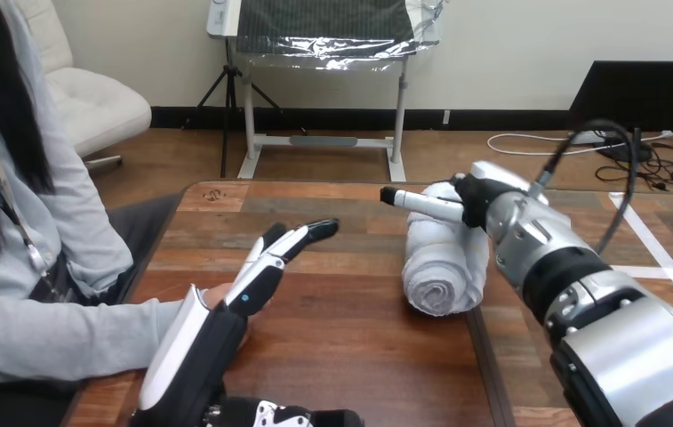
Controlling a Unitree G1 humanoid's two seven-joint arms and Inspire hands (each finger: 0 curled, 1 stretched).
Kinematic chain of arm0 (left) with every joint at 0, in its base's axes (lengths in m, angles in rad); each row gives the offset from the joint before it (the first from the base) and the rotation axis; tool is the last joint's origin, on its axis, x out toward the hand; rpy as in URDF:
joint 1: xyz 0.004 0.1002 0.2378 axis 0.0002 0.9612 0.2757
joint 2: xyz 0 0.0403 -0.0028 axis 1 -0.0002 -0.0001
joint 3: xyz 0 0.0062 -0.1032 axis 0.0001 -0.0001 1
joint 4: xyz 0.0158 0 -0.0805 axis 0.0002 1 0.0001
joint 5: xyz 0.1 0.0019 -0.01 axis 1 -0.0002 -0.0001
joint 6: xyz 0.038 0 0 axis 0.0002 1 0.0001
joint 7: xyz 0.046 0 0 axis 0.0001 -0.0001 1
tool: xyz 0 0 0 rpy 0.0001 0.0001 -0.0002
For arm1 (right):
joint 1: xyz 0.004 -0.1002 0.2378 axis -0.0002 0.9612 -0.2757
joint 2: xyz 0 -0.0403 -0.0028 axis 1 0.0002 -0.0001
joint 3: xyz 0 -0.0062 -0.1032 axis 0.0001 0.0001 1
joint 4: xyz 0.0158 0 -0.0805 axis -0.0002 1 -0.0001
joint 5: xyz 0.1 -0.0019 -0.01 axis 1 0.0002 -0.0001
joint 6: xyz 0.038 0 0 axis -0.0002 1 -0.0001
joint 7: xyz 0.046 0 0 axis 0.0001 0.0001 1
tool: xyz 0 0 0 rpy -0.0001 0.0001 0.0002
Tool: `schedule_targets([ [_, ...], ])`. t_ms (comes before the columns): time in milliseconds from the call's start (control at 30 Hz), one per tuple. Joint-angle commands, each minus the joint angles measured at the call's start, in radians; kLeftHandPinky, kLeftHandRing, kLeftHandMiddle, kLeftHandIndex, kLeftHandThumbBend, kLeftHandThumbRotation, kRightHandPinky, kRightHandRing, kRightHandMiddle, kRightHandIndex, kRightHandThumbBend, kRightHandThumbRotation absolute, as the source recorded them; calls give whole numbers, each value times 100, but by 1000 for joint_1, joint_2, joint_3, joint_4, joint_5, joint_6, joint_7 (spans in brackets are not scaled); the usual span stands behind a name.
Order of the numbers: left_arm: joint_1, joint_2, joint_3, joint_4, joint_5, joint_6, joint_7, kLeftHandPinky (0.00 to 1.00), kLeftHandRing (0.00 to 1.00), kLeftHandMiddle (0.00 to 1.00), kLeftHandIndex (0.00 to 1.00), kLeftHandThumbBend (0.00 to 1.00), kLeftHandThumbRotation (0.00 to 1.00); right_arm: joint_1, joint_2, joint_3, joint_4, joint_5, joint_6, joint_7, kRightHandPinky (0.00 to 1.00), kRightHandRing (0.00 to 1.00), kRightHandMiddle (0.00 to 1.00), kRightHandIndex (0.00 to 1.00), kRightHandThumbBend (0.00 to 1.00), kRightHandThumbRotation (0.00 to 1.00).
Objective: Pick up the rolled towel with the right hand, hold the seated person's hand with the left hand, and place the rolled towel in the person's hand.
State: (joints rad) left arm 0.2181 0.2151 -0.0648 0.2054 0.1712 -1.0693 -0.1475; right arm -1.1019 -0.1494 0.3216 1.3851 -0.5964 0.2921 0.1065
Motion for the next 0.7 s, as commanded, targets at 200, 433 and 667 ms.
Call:
schedule_targets([
  [200, -41, -27, -15, -56, 10, -15, 16, 100, 92, 90, 89, 100, 58, -185, 22, 81, 7, -74, 5, 59, 95, 100, 100, 99, 99, 100],
  [433, -27, -41, -11, -78, 34, -15, 24, 100, 92, 90, 89, 100, 59, -164, 35, 132, 14, -126, 15, 60, 99, 100, 100, 100, 100, 100],
  [667, -21, -42, -27, -84, 24, -39, 23, 100, 92, 89, 89, 100, 58, -125, 54, 123, 14, -120, 37, -2, 100, 100, 100, 100, 100, 96],
])
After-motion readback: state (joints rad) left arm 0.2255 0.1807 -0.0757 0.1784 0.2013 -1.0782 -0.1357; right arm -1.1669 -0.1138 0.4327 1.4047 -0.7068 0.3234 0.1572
